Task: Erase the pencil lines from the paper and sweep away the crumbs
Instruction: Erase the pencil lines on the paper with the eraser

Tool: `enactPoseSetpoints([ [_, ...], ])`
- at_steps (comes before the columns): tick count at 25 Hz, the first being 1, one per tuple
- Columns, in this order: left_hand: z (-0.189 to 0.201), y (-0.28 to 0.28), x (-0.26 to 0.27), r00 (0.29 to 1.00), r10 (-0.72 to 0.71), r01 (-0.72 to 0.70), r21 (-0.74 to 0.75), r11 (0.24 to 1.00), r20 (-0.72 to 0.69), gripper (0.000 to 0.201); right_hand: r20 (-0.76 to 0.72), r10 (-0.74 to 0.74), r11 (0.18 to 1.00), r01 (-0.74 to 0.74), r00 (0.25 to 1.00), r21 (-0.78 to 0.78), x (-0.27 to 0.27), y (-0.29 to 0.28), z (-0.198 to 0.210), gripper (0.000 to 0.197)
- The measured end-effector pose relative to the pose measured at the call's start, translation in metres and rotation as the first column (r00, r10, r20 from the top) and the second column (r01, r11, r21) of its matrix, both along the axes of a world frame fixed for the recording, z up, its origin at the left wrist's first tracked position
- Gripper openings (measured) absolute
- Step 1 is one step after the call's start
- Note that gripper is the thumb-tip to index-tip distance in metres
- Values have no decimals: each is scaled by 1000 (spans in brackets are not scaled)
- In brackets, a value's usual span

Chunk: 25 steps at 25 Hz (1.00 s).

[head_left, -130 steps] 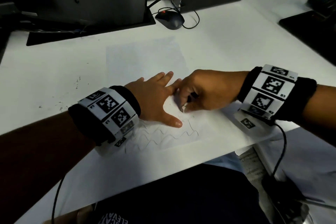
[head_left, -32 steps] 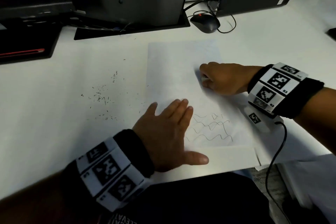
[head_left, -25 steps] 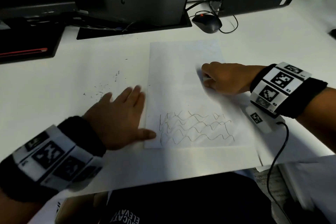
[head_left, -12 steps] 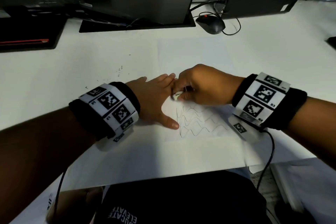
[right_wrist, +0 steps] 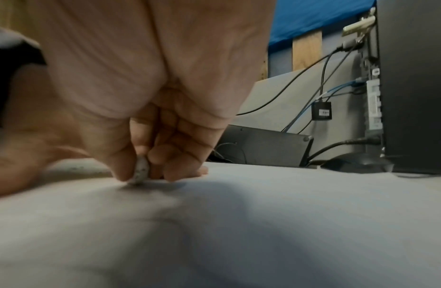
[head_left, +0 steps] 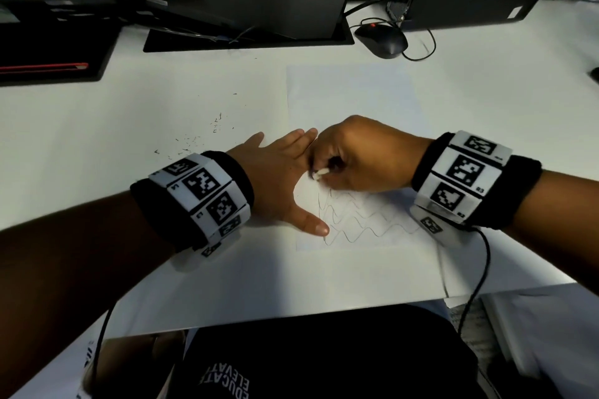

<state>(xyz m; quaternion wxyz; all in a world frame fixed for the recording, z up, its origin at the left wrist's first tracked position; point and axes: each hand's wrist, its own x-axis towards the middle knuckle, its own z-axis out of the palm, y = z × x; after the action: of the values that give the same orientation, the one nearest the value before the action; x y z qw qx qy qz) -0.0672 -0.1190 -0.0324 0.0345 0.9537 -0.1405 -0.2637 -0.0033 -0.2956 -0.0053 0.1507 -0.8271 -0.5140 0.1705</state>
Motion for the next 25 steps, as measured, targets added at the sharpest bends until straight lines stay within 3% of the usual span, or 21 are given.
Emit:
enactPoseSetpoints([
  [3, 1, -2, 0, 1000, -5, 4, 20, 1000, 3, 142, -64, 86, 995, -89, 994, -47, -11, -4, 0, 10],
  [7, 4, -3, 0, 1000, 4, -3, 32, 999, -14, 139, -33, -17, 1000, 17, 999, -5, 0, -5, 2, 15],
  [10, 4, -3, 0, 1000, -5, 6, 47, 999, -16, 138, -65, 91, 995, -93, 994, -29, -11, -5, 0, 10],
  [14, 5, -3, 0, 1000, 2, -1, 46, 999, -15, 138, -33, 3, 1000, -3, 999, 5, 0, -5, 4, 15],
  [18, 5, -3, 0, 1000, -10, 11, 57, 998, -23, 139, -72, 94, 995, -97, 993, -32, -10, -9, 2, 9],
  [22, 5, -4, 0, 1000, -11, 12, 82, 997, -13, 138, -1, -18, 1000, 18, 1000, -7, 0, -14, 5, 8],
  [25, 5, -4, 0, 1000, -13, 14, 84, 996, -18, 138, -48, 65, 997, -67, 997, -42, -9, -15, 4, 7],
])
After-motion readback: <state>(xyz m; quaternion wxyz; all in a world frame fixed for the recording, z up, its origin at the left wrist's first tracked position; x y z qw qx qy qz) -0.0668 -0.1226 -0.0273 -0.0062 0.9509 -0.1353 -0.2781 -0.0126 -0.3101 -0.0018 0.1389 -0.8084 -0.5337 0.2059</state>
